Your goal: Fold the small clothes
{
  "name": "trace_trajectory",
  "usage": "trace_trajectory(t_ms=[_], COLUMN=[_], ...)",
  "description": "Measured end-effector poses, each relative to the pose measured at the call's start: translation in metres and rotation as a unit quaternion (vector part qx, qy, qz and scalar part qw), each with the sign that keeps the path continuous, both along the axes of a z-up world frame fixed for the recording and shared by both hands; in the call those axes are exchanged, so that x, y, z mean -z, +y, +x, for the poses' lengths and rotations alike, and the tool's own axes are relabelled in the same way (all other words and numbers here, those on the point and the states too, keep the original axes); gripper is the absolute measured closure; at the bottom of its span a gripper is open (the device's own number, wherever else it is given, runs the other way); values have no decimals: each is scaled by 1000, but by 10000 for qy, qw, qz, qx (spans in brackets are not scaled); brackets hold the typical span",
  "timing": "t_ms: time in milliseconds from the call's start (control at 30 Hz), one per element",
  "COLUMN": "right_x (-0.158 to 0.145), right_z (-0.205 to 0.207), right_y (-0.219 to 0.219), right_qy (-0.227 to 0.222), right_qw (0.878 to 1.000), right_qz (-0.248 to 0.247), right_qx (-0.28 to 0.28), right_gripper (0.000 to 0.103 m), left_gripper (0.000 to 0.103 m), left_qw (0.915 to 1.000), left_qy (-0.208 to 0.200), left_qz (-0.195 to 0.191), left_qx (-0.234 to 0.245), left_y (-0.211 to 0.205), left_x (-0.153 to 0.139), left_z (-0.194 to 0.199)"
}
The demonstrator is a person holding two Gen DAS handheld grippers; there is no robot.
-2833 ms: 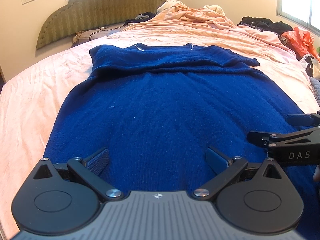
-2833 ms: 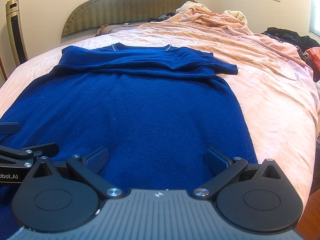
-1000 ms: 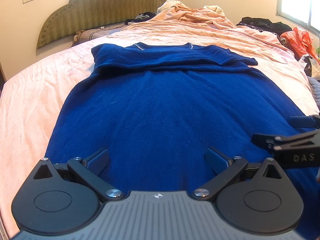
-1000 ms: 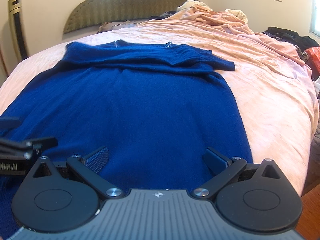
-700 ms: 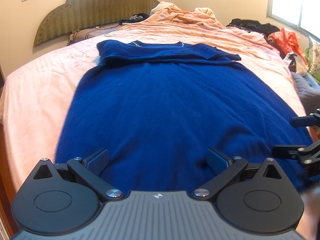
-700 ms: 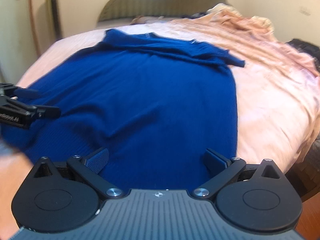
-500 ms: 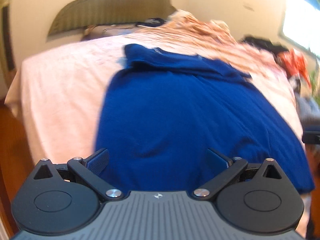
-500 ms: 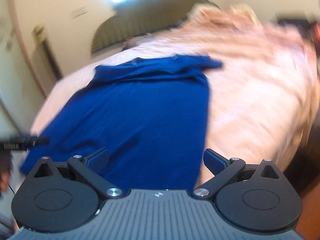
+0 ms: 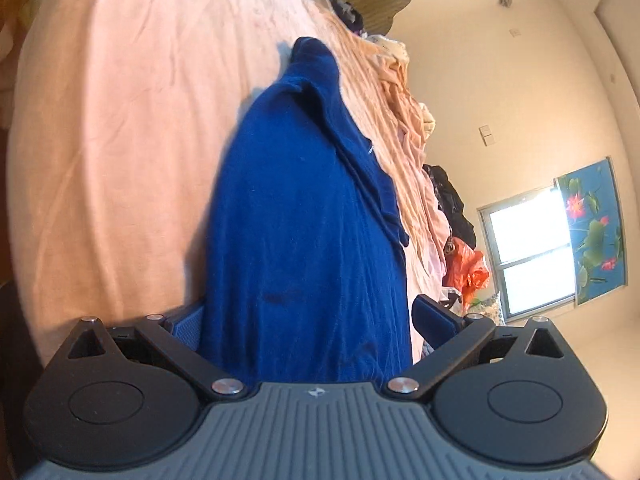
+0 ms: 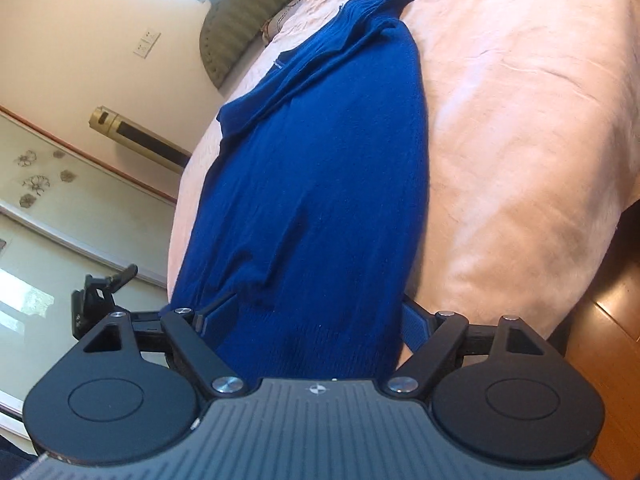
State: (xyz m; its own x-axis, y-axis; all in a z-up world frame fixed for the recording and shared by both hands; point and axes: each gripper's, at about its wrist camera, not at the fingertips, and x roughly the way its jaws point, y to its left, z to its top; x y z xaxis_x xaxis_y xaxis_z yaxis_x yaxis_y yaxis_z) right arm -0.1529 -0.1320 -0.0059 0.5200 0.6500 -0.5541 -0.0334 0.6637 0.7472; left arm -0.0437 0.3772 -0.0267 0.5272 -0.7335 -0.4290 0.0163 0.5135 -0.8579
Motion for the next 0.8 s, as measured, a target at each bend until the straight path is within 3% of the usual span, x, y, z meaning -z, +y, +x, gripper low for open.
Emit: trace_trajectory(t_ms=[133,200,367,433,467,500,533,567,667,733,800], right_x=[10,15,14,14,15,16,18,19,24,22,19], right_z=[9,10,10,11,11,10,9,8,3,0,-4], right_y=[-6,-5,0,-1,-1,-3,-4,-6,-12,-14,-20], right_qy=[187,248,232,231,266,305,353,399,500,490,418], right_qw=[9982,9975,9980,9982,9982,9983,9985,9984,9968,9965,9960], right_qz=[547,657,589,546,536,497,420,403,604,660,733], right_qx=[126,126,-74,-92,-76,-54,-2,46,124,173,277], right_gripper=[18,28,41,48,58,67,66,73,73,70,59], left_gripper=[0,1,19,45,53,69,77,77,77,77,76], left_qw=[9995,9990,9978,9967,9957,9944,9933,9936,9948,9940,9929], left_qy=[32,-16,-18,5,-15,-37,-5,53,124,161,192], left_qz=[79,217,468,591,728,879,980,971,825,794,762], left_qx=[290,378,471,559,576,594,607,577,589,741,897], left_y=[-5,-9,-13,-15,-17,-18,-18,-16,-11,-14,-18], left_x=[-1,-3,-6,-4,-4,-4,-2,0,3,4,4], left_z=[0,0,-8,-11,-12,-14,-14,-14,-15,-16,-18])
